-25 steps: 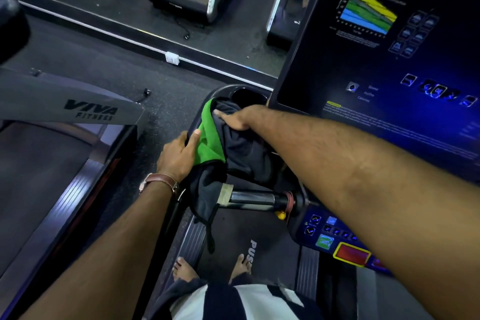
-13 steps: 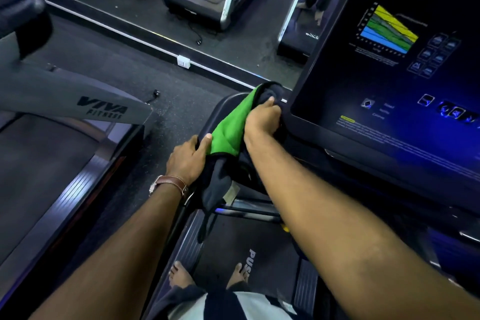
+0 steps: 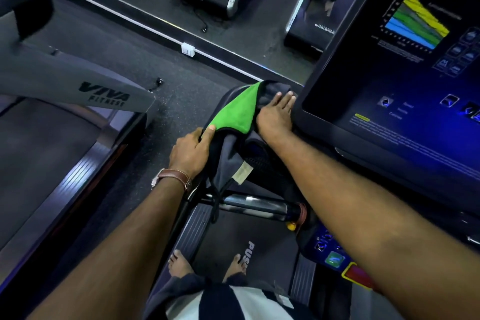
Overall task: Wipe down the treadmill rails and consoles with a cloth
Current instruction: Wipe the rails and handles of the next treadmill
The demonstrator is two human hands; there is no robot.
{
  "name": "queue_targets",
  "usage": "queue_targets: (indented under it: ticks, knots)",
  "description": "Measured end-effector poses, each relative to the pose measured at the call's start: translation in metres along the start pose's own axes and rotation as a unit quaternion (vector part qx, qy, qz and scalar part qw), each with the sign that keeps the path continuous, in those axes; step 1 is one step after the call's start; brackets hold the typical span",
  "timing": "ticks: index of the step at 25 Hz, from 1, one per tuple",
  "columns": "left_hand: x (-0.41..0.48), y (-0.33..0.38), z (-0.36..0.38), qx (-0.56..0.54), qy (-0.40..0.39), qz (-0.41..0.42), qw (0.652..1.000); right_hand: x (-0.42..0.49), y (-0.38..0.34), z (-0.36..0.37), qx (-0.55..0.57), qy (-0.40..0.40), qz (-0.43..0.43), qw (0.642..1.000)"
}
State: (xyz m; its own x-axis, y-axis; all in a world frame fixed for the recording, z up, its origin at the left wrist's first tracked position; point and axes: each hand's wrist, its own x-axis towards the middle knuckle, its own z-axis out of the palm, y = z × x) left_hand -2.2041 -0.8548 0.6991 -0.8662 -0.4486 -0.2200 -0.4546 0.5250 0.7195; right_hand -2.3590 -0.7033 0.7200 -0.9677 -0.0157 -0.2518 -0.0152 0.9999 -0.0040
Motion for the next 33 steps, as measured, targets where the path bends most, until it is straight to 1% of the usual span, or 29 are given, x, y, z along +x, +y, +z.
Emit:
queue_targets:
  ticks: [2, 4, 5, 6, 7, 8, 9, 10, 11, 12, 13, 14, 15, 16, 17, 18, 20, 21, 22, 23, 24, 25, 26, 27, 28, 29, 30, 32, 33]
  knots:
    - [-0.002, 0.002, -0.001, -0.005, 0.001, 0.002, 1.0, -0.009, -0.005, -0.011, 0.003, -0.029, 0.03, 0.999]
    - [-0.003, 0.005, -0.002, -0.005, 0.001, 0.0, 1.0, -0.029, -0.007, -0.021, -0.057, -0.051, -0.017, 0.997]
    - [-0.003, 0.004, -0.002, -0.004, 0.0, -0.002, 1.0, -0.041, -0.005, -0.025, -0.091, -0.04, -0.06, 0.993]
    - [-0.003, 0.004, -0.002, -0.005, -0.001, -0.002, 1.0, -0.049, -0.003, -0.028, -0.094, -0.03, -0.087, 0.991]
    - [-0.003, 0.004, -0.002, -0.007, -0.003, -0.002, 1.0, -0.049, -0.003, -0.031, -0.067, -0.025, -0.107, 0.992]
    - [-0.003, 0.003, -0.003, -0.009, -0.004, -0.001, 1.0, -0.044, -0.008, -0.035, 0.025, -0.042, -0.097, 0.994]
    - [-0.003, 0.003, -0.003, -0.011, -0.003, 0.0, 1.0, -0.038, -0.015, -0.039, 0.162, -0.09, -0.069, 0.98]
    - [-0.003, 0.003, -0.003, -0.011, -0.003, 0.0, 1.0, -0.03, -0.022, -0.041, 0.324, -0.166, -0.028, 0.931]
    - [-0.004, 0.003, -0.002, -0.01, -0.003, 0.0, 1.0, -0.026, -0.031, -0.04, 0.444, -0.197, 0.013, 0.874]
    - [-0.005, 0.004, -0.002, -0.007, -0.004, 0.001, 1.0, -0.027, -0.037, -0.038, 0.515, -0.182, 0.04, 0.837]
    - [-0.005, 0.004, -0.002, -0.003, -0.006, 0.0, 1.0, -0.027, -0.044, -0.035, 0.533, -0.166, 0.051, 0.828]
    - [-0.005, 0.005, -0.001, 0.002, -0.006, -0.002, 1.0, -0.031, -0.049, -0.036, 0.515, -0.158, 0.057, 0.841]
    - [-0.004, 0.005, -0.001, 0.008, -0.007, -0.005, 1.0, -0.03, -0.048, -0.031, 0.462, -0.136, 0.063, 0.874]
    - [-0.004, 0.007, 0.0, 0.015, -0.008, -0.007, 1.0, -0.029, -0.043, -0.027, 0.384, -0.119, 0.055, 0.914]
    - [-0.004, 0.007, 0.0, 0.018, -0.008, -0.008, 1.0, -0.028, -0.037, -0.025, 0.305, -0.116, 0.031, 0.945]
    - [-0.004, 0.008, -0.001, 0.015, -0.008, -0.009, 1.0, -0.029, -0.029, -0.026, 0.232, -0.123, -0.011, 0.965]
    - [-0.006, 0.009, -0.003, -0.011, -0.007, -0.006, 1.0, -0.03, -0.013, -0.033, 0.076, -0.115, -0.088, 0.987]
    - [-0.007, 0.009, -0.005, -0.031, -0.005, -0.004, 1.0, -0.028, -0.01, -0.036, -0.013, -0.112, -0.107, 0.988]
    - [-0.009, 0.01, -0.006, -0.05, -0.004, -0.006, 0.999, -0.029, -0.008, -0.042, -0.086, -0.113, -0.132, 0.981]
    - [-0.01, 0.011, -0.008, -0.063, -0.003, -0.009, 0.998, -0.028, -0.01, -0.045, -0.124, -0.13, -0.146, 0.973]
    - [-0.011, 0.01, -0.009, -0.068, -0.003, -0.011, 0.998, -0.027, -0.014, -0.045, -0.134, -0.16, -0.141, 0.968]
    - [-0.011, 0.01, -0.009, -0.067, -0.002, -0.012, 0.998, -0.022, -0.017, -0.039, -0.123, -0.187, -0.105, 0.969]
    - [-0.012, 0.01, -0.009, -0.065, -0.002, -0.012, 0.998, -0.021, -0.018, -0.033, -0.086, -0.199, -0.049, 0.975]
    - [-0.012, 0.01, -0.009, -0.062, -0.002, -0.012, 0.998, -0.021, -0.017, -0.026, -0.032, -0.187, 0.013, 0.982]
    - [-0.013, 0.01, -0.008, -0.057, -0.004, -0.013, 0.998, -0.022, -0.016, -0.019, 0.026, -0.165, 0.047, 0.985]
    - [-0.013, 0.01, -0.008, -0.051, -0.007, -0.014, 0.999, -0.024, -0.015, -0.013, 0.06, -0.134, 0.046, 0.988]
    - [-0.012, 0.009, -0.007, -0.045, -0.012, -0.015, 0.999, -0.028, -0.014, -0.008, 0.077, -0.105, 0.026, 0.991]
    - [-0.013, 0.01, -0.007, -0.045, -0.017, -0.013, 0.999, -0.031, -0.011, -0.001, 0.075, -0.056, -0.01, 0.996]
    - [-0.013, 0.01, -0.006, -0.046, -0.018, -0.013, 0.999, -0.028, -0.009, 0.0, 0.068, -0.046, -0.019, 0.996]
